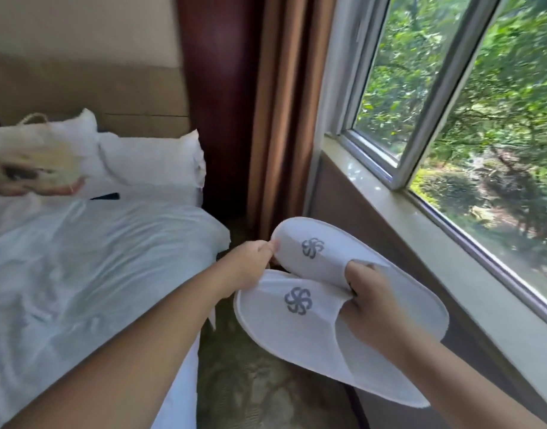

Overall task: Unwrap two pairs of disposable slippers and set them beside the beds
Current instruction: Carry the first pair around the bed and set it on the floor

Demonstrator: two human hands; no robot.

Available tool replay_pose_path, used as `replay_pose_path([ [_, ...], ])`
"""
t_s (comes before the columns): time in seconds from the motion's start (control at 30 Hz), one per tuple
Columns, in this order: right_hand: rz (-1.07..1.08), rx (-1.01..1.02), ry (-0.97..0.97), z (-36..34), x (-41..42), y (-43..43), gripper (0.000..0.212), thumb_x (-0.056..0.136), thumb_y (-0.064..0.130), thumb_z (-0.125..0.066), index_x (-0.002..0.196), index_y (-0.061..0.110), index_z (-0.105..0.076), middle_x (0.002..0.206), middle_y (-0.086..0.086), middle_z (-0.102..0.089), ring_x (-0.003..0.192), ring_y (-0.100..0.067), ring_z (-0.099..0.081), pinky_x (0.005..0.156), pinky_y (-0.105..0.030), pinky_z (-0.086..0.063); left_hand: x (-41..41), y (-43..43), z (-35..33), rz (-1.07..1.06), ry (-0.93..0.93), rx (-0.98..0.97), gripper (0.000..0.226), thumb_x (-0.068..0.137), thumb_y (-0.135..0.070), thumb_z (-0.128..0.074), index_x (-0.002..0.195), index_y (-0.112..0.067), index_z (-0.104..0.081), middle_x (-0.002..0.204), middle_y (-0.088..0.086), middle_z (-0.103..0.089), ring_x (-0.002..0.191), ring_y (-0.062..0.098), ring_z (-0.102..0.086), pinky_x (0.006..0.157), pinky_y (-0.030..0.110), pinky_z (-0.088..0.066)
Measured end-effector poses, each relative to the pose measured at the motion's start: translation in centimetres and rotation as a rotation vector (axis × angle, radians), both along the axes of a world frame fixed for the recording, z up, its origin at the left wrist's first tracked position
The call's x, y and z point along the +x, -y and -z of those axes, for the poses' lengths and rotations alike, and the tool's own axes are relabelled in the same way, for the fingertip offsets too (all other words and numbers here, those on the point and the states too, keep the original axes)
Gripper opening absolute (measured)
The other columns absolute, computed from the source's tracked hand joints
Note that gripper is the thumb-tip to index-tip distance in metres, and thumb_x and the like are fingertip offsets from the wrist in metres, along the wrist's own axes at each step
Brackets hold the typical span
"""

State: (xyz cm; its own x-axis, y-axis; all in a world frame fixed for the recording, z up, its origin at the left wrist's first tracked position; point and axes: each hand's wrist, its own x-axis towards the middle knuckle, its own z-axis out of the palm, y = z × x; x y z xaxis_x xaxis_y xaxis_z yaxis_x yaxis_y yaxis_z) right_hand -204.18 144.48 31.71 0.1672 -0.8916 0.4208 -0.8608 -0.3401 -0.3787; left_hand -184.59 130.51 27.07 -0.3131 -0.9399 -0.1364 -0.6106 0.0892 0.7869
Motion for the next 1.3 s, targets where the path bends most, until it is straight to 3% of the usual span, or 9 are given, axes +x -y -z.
replay_pose_path([
  [0.13,0.041,0.06,0.034,2.7,-1.7,6.0,0.028,0.069,0.024,-0.042,0.064,0.031,-0.016,0.057,0.014,-0.02,0.052,0.0,-0.019,0.049,-0.023,-0.015,-2.2,5.5,2.7,0.068,0.057,0.149,0.046,0.1,-0.049,-0.035,0.114,-0.017,-0.066,0.109,0.006,-0.068,0.099,0.025,-0.063,0.082,0.032,-0.044],
  [0.2,0.121,0.149,0.08,4.5,-2.8,8.8,0.028,0.072,0.023,-0.049,0.06,0.028,-0.024,0.056,0.014,-0.024,0.051,-0.008,-0.025,0.048,-0.024,-0.02,-3.2,8.1,3.3,0.087,0.082,0.143,0.045,0.102,-0.041,-0.037,0.113,-0.008,-0.066,0.116,0.013,-0.068,0.108,0.03,-0.062,0.08,0.03,-0.042],
  [0.3,0.126,0.339,0.191,6.6,-4.6,12.9,0.037,0.07,0.017,-0.07,0.062,0.016,-0.034,0.057,0.011,-0.027,0.054,-0.009,-0.026,0.05,-0.027,-0.024,-3.7,12.1,4.0,0.095,0.155,0.102,0.044,0.102,-0.039,-0.036,0.108,-0.009,-0.067,0.11,0.013,-0.068,0.103,0.029,-0.062,0.075,0.028,-0.038],
  [0.43,0.073,0.653,0.293,9.1,-5.8,18.3,0.031,0.062,0.016,-0.074,0.063,0.01,-0.043,0.056,0.005,-0.042,0.045,-0.01,-0.038,0.041,-0.023,-0.035,-3.7,17.0,6.5,0.135,0.265,0.105,0.039,0.101,-0.043,-0.029,0.077,-0.025,-0.054,0.09,0.003,-0.06,0.08,0.015,-0.054,0.077,0.033,-0.037],
  [0.6,0.111,0.697,0.302,16.1,-6.0,25.4,0.042,0.068,0.017,-0.077,0.055,0.019,-0.037,0.05,0.008,-0.041,0.041,-0.007,-0.033,0.039,-0.02,-0.031,-3.4,22.3,10.7,-0.066,0.231,0.16,0.04,0.094,-0.058,-0.037,0.077,-0.027,-0.055,0.083,-0.003,-0.061,0.079,0.014,-0.057,0.078,0.036,-0.047],
  [0.77,0.072,0.755,0.04,25.5,-6.1,32.9,0.037,0.076,0.016,-0.073,0.057,0.022,-0.041,0.055,0.007,-0.044,0.052,-0.012,-0.043,0.046,-0.027,-0.03,0.4,25.0,16.7,-0.276,0.212,0.217,0.027,0.091,-0.061,-0.042,0.095,-0.037,-0.053,0.103,-0.008,-0.059,0.097,0.014,-0.057,0.083,0.032,-0.042],
  [0.93,-0.142,0.911,-0.238,34.2,-5.3,39.6,0.02,0.08,0.016,-0.055,0.078,0.036,-0.058,0.078,0.008,-0.061,0.066,-0.018,-0.058,0.051,-0.023,-0.041,5.0,23.8,25.7,-0.401,0.231,0.388,0.032,0.095,-0.053,-0.044,0.097,-0.025,-0.06,0.1,-0.001,-0.067,0.09,0.018,-0.062,0.082,0.034,-0.048],
  [1.03,-0.242,0.937,-0.347,39.4,-3.8,42.4,0.034,0.086,0.018,-0.054,0.107,0.04,-0.067,0.09,0.006,-0.062,0.06,-0.009,-0.055,0.046,-0.02,-0.039,6.0,22.5,30.8,-0.454,0.193,0.453,0.026,0.092,-0.057,-0.044,0.093,-0.036,-0.058,0.101,-0.008,-0.066,0.09,0.01,-0.062,0.078,0.03,-0.05],
  [1.3,-0.453,1.127,-0.461,51.1,1.5,47.1,0.045,0.088,0.008,-0.048,0.115,0.039,-0.066,0.102,0.008,-0.061,0.076,-0.009,-0.056,0.059,-0.016,-0.04,6.4,23.3,44.1,-0.407,0.123,0.419,0.021,0.09,-0.058,-0.047,0.102,-0.046,-0.059,0.101,-0.022,-0.064,0.091,-0.004,-0.059,0.078,0.022,-0.051],
])
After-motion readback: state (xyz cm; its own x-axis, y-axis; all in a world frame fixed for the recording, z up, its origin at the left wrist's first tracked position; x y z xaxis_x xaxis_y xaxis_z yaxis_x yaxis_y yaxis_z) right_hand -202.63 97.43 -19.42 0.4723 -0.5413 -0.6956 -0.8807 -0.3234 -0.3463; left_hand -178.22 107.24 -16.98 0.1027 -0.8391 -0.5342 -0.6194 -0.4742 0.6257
